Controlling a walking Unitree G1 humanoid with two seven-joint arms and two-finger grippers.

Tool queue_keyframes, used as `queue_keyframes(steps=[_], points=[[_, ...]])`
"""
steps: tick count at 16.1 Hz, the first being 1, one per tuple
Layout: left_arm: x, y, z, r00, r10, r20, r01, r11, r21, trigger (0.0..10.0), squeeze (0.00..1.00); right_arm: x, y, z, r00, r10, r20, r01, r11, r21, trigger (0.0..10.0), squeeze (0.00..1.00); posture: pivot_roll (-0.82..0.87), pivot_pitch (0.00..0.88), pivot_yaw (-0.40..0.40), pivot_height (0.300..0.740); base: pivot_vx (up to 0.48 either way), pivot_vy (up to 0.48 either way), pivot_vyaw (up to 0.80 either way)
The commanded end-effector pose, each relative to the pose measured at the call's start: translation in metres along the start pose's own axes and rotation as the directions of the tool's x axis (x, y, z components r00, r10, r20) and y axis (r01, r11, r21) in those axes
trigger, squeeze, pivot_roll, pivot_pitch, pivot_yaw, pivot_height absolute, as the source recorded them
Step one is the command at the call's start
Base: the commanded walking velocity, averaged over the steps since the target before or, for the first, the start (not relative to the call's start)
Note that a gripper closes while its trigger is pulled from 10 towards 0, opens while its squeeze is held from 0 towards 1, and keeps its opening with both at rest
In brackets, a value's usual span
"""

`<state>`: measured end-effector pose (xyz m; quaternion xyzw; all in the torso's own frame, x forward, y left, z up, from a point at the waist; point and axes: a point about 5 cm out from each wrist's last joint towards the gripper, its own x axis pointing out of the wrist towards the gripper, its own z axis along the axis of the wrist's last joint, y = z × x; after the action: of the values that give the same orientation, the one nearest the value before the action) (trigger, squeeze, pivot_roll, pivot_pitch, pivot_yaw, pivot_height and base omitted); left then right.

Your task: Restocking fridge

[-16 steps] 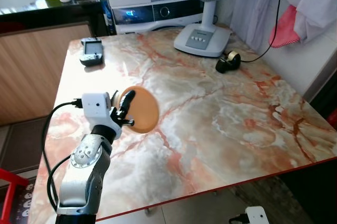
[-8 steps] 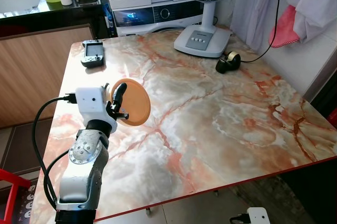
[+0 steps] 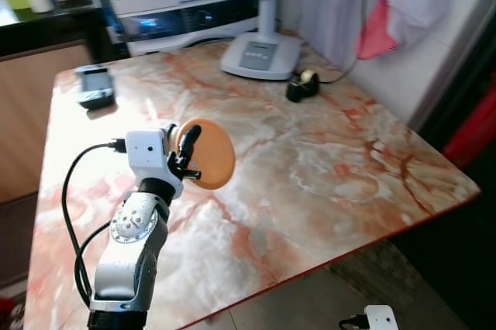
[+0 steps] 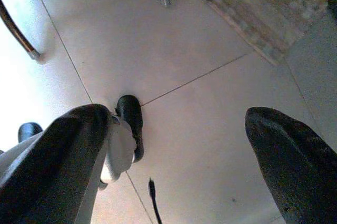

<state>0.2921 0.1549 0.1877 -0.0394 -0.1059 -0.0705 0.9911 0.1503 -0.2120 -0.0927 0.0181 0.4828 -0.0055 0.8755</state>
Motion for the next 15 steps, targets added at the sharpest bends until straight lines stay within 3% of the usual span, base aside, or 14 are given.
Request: queue_keyframes(steps=[1,4,15], points=[[-0.0007,-0.0019,0.0066,0.999,-0.017,0.036,0.016,1.000,0.016,10.0,0.00,-0.0002,-0.0001,-0.0019,1.000,-0.002,-0.011,0.002,1.000,0.008,10.0,0.00,0.02,0.057,0.011,0.740,0.000,0.000,-0.77],[-0.0011,-0.0037,0.0069,0.999,-0.039,0.037,0.037,0.997,0.061,10.0,0.00,-0.0002,0.0005,-0.0026,1.000,0.001,-0.015,-0.001,1.000,0.004,10.0,0.00,0.03,0.055,0.012,0.740,0.000,-0.249,-0.77],[0.0000,-0.0103,0.0029,0.997,-0.074,0.026,0.073,0.997,0.038,10.0,0.00,0.0000,0.0016,-0.0039,1.000,-0.001,-0.026,0.001,1.000,-0.002,10.0,0.00,0.03,0.039,0.017,0.740,0.000,0.000,-0.77]])
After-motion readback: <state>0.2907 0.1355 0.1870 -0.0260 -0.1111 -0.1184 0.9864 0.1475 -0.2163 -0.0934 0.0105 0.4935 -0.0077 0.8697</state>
